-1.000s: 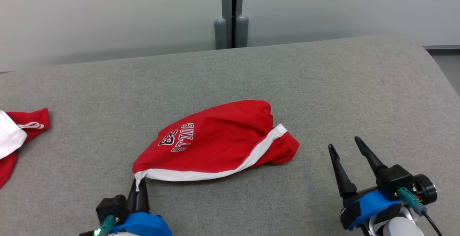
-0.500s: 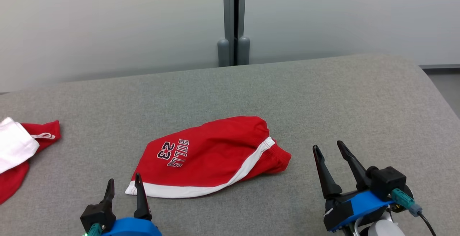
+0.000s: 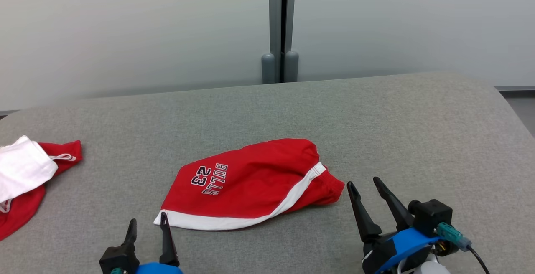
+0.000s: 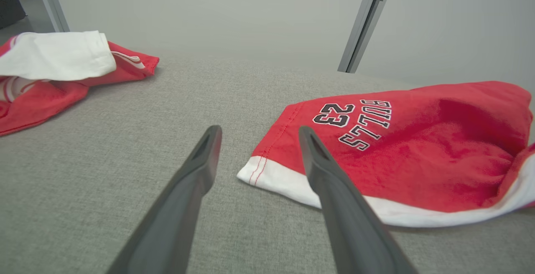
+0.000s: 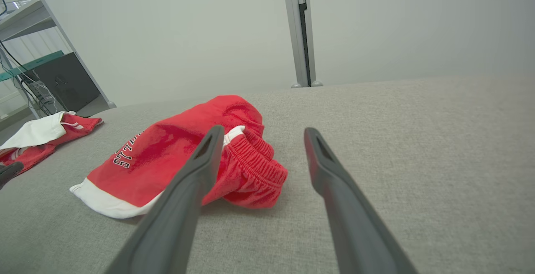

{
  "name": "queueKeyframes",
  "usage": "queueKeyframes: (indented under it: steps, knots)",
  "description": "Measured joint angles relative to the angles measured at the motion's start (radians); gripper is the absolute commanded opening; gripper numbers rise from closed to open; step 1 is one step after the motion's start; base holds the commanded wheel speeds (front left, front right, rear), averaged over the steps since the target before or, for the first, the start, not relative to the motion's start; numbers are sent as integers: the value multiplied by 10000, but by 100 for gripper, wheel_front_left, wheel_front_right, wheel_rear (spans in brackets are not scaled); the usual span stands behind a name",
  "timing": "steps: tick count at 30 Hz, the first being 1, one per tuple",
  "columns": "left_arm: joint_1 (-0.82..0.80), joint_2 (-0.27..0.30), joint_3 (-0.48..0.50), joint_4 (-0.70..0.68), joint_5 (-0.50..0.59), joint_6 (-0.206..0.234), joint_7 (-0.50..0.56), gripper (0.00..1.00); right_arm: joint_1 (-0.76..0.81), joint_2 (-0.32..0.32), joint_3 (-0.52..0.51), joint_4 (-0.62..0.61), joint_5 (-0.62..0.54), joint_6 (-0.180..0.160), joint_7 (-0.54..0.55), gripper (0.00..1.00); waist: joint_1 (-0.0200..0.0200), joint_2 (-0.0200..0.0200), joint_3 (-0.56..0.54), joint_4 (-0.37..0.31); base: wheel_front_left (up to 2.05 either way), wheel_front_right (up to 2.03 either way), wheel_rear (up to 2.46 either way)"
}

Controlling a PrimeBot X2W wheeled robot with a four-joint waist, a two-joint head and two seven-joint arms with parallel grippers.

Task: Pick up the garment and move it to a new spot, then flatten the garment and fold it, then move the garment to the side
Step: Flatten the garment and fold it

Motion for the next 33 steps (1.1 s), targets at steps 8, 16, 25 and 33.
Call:
queueKeyframes:
  steps: [8, 16, 25, 33]
  knots:
    - [-46, 2, -441, 236, -148, -96, 0, 100, -609, -117, 692, 876, 1072, 0, 0, 100, 0, 2, 255, 282, 0, 0, 0]
    - [-256, -2, -780, 345, -240, -69, 0, 100, -2134, -510, 2067, 2105, 2991, -2, 0, 100, 1, 2, 737, 749, 0, 0, 0]
    - [-414, -2, -918, 384, -328, -38, 0, 100, -2872, -1154, 3170, 2782, 4034, 0, 0, 100, 2, 3, 1064, 1055, 0, 0, 0]
    - [-453, -2, -1003, 359, -403, 21, 0, 100, -2930, -1381, 4038, 2847, 4706, 0, -2, 100, 2, 3, 1070, 925, 0, 0, 0]
